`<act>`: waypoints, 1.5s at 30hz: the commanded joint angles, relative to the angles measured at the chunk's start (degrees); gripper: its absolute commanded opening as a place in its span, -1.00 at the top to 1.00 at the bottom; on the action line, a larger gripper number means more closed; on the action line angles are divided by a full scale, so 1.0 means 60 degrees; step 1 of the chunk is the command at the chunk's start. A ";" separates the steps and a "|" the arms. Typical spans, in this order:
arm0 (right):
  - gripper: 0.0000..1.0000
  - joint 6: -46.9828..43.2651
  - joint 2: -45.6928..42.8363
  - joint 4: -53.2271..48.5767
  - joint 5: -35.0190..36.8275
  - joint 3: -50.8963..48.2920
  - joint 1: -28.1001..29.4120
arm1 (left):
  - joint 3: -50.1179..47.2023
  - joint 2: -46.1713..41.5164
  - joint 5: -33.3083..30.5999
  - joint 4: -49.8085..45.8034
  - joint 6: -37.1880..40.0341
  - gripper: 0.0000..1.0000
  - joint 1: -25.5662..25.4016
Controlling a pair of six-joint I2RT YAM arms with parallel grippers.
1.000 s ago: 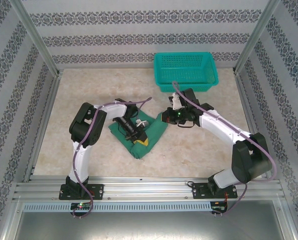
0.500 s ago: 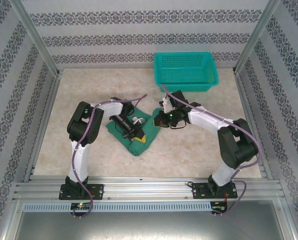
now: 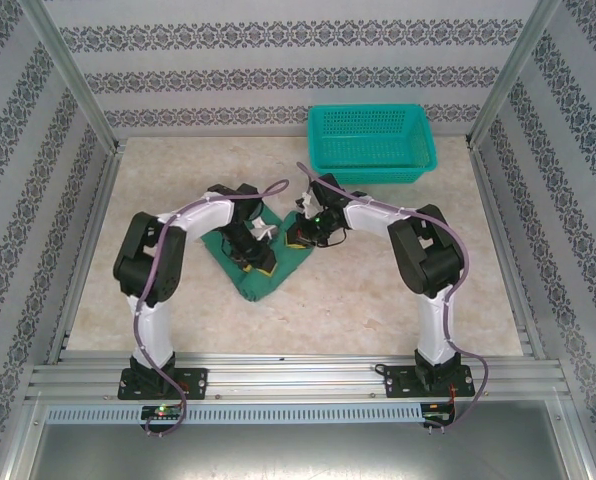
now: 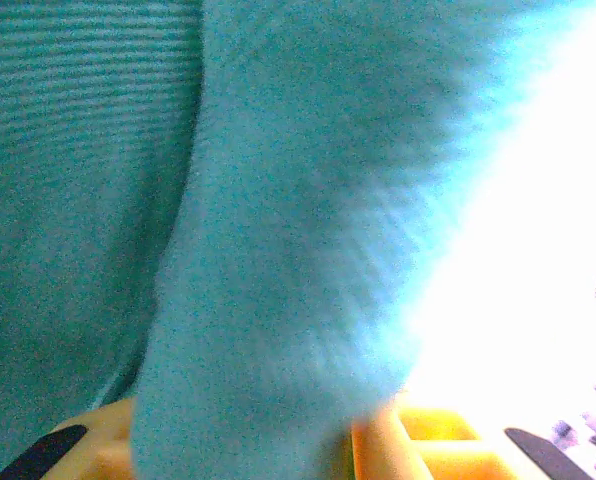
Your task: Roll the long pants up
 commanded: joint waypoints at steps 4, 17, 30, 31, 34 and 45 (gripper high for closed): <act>1.00 0.0228 0.1047 -0.1021 0.1354 0.0076 0.0016 | -0.0426 -0.2036 -0.4040 0.0544 0.0235 0.31 -0.0710; 1.00 0.0137 0.1212 -0.1425 0.1442 0.0392 0.0004 | -0.1151 -0.3154 -0.3355 0.0633 -0.0328 1.00 -0.2010; 1.00 0.0010 0.1001 -0.1531 0.1506 0.0178 0.0001 | -0.0408 0.0891 -0.4556 -0.0535 -0.1498 1.00 -0.1044; 1.00 -0.0002 0.0936 -0.1532 0.1530 0.0102 -0.0014 | -0.0242 0.0877 -0.4679 -0.0556 -0.1498 1.00 -0.1078; 1.00 -0.0049 0.0835 -0.1517 0.1559 -0.0029 -0.0058 | -0.0153 0.0040 -0.5472 -0.0124 -0.1415 1.00 -0.1439; 1.00 0.0069 0.0952 -0.1341 0.1574 0.0081 -0.0043 | -0.1470 -0.4394 -0.7295 0.3139 -0.1903 1.00 -0.2904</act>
